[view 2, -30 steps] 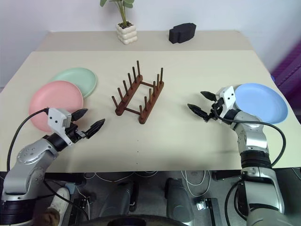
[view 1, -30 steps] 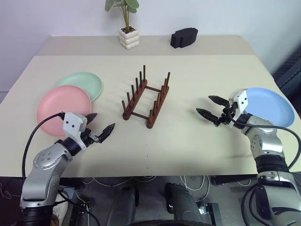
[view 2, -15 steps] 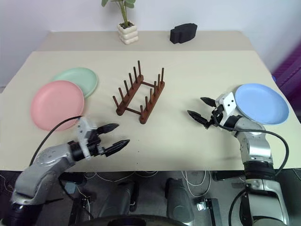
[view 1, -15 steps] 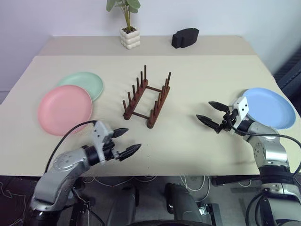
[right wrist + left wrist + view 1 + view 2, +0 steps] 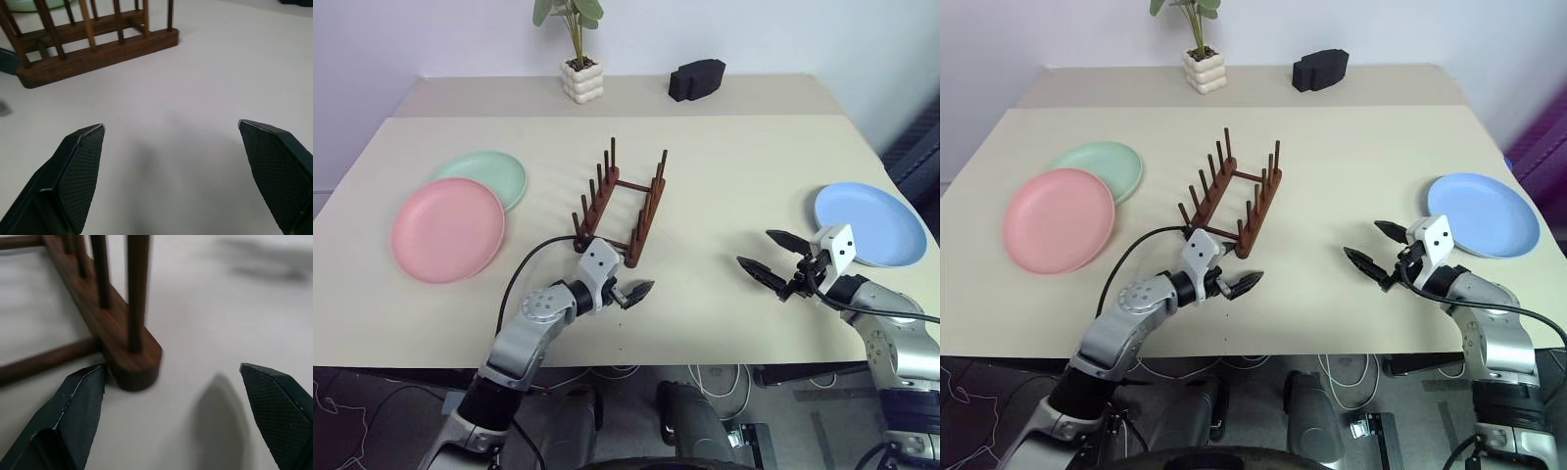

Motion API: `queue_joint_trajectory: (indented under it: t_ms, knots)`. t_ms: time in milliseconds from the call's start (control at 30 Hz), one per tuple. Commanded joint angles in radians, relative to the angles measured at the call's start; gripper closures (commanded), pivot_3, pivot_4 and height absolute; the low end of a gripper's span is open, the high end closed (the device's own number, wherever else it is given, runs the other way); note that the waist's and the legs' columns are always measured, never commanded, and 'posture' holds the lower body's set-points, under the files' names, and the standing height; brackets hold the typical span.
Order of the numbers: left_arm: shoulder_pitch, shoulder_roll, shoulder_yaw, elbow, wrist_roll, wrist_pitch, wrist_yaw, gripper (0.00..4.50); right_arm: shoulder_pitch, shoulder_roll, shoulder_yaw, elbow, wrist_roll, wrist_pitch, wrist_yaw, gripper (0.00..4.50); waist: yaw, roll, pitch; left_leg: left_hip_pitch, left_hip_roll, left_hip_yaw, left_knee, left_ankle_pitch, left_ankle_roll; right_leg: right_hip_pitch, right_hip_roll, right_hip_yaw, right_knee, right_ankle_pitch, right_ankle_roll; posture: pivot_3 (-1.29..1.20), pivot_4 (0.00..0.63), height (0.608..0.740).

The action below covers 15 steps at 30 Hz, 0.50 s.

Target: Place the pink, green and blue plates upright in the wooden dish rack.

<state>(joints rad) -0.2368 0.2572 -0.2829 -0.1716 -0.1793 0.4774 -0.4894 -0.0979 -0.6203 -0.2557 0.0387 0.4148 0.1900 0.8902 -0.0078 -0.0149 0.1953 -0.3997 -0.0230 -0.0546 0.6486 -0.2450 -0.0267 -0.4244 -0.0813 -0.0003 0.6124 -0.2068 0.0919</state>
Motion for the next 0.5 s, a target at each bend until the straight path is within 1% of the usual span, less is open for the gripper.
queue_joint_trajectory:
  t_ms: [33,167,200,267,433,500]
  knots:
    - [-0.006,-0.031,0.003,0.019,0.023,0.017,0.042,0.00,0.002,-0.007,-0.024,-0.061,0.017,-0.003,-0.015,0.04,0.000,0.000,0.000,0.000,0.000,0.000,0.000,0.000,0.000,0.000,0.000,0.000,0.000,0.000,0.000,0.00,0.150,0.736]
    - [-0.019,-0.050,0.008,0.035,0.033,0.021,0.056,0.00,0.009,-0.002,-0.018,-0.083,0.018,0.004,-0.029,0.04,0.000,0.000,0.000,0.000,0.000,0.000,0.000,0.000,0.000,0.000,0.000,0.000,0.000,0.000,0.000,0.00,0.150,0.736]
    - [-0.023,-0.056,0.012,0.040,0.031,0.021,0.059,0.27,0.010,-0.002,-0.017,-0.091,0.019,0.008,-0.033,0.01,0.000,0.000,0.000,0.000,0.000,0.000,0.000,0.000,0.000,0.000,0.000,0.000,0.000,0.000,0.000,0.00,0.150,0.736]
    - [-0.028,-0.065,0.023,0.044,0.026,0.013,0.063,0.89,0.006,-0.002,-0.014,-0.103,0.020,0.018,-0.039,0.00,0.001,0.000,0.000,0.000,0.000,0.000,0.000,0.000,0.000,0.001,0.000,0.000,0.000,0.000,0.000,0.00,0.150,0.736]
    - [-0.023,-0.070,0.037,0.040,0.025,0.007,0.060,3.42,-0.018,0.000,0.001,-0.150,0.026,0.062,-0.068,0.00,0.001,0.000,0.000,0.000,0.000,0.000,0.000,0.000,0.000,0.001,0.000,0.000,0.000,0.000,0.000,0.00,0.150,0.736]
    - [-0.021,-0.069,0.038,0.040,0.029,0.005,0.059,3.72,-0.022,0.003,0.007,-0.171,0.027,0.079,-0.078,0.00,0.002,0.001,0.000,0.000,0.000,0.000,0.000,0.000,0.000,0.001,0.000,0.000,0.000,0.000,0.000,0.00,0.150,0.736]
